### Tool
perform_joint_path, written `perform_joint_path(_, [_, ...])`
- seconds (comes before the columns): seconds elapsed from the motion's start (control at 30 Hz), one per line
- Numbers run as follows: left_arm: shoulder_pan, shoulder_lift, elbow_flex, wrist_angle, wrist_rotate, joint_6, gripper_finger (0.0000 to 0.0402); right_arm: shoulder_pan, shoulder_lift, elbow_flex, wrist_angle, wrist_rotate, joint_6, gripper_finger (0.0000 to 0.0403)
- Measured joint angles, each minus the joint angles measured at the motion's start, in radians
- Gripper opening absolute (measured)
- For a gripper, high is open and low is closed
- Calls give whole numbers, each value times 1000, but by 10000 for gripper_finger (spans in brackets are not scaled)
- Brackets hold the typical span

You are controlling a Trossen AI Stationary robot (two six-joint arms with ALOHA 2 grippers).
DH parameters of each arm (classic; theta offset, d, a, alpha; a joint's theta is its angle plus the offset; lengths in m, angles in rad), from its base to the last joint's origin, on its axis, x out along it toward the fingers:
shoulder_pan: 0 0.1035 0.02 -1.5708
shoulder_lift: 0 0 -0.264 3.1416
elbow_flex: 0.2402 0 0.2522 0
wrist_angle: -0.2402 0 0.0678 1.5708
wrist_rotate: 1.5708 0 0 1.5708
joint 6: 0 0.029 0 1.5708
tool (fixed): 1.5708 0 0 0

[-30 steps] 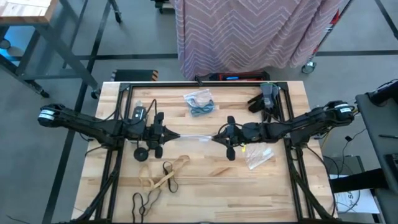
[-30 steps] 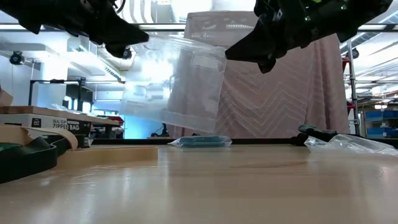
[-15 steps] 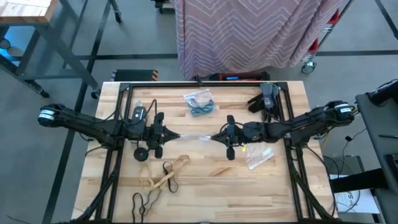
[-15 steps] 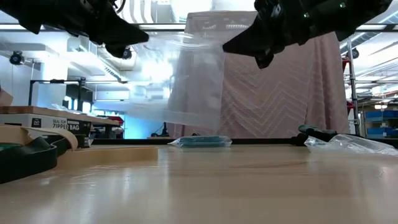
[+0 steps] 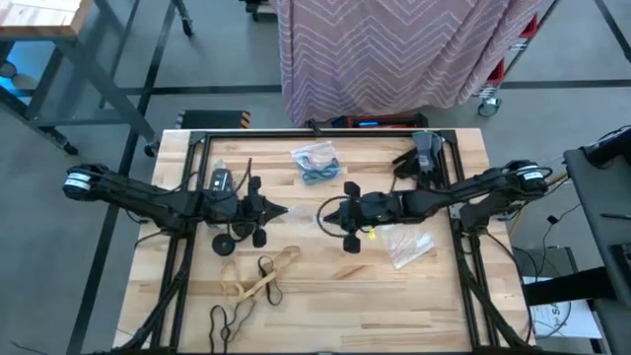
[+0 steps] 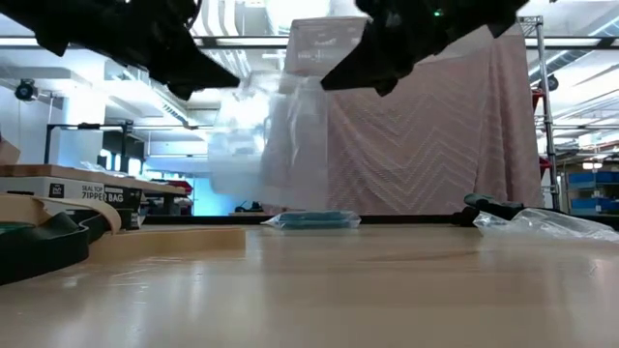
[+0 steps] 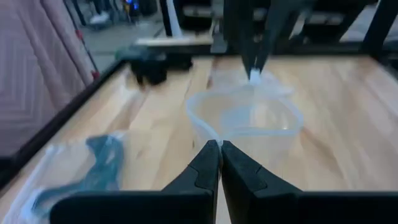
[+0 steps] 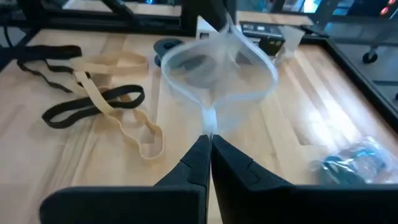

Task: Sort rubber bands
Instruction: Open the transparent zip bag

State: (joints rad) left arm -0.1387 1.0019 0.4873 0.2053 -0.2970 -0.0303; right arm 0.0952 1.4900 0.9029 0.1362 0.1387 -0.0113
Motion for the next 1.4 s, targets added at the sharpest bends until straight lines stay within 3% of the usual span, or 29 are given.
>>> perform_joint_path(0.43, [-3, -26, 10, -118, 0, -33, 0, -34, 204, 314, -279, 47, -83, 0])
perform_joint_path(0.7, [-3, -55, 10, -211, -11, -62, 3, -49, 235, 359, -288, 49, -105, 0])
perform_joint_path(1.0, [-3, -48, 10, -209, -162, -76, 63, -64, 247, 360, -255, 48, -92, 0])
perform_joint_path(1.4, [-3, -44, 10, -230, -131, -106, 136, -65, 259, 358, -258, 47, -51, 0])
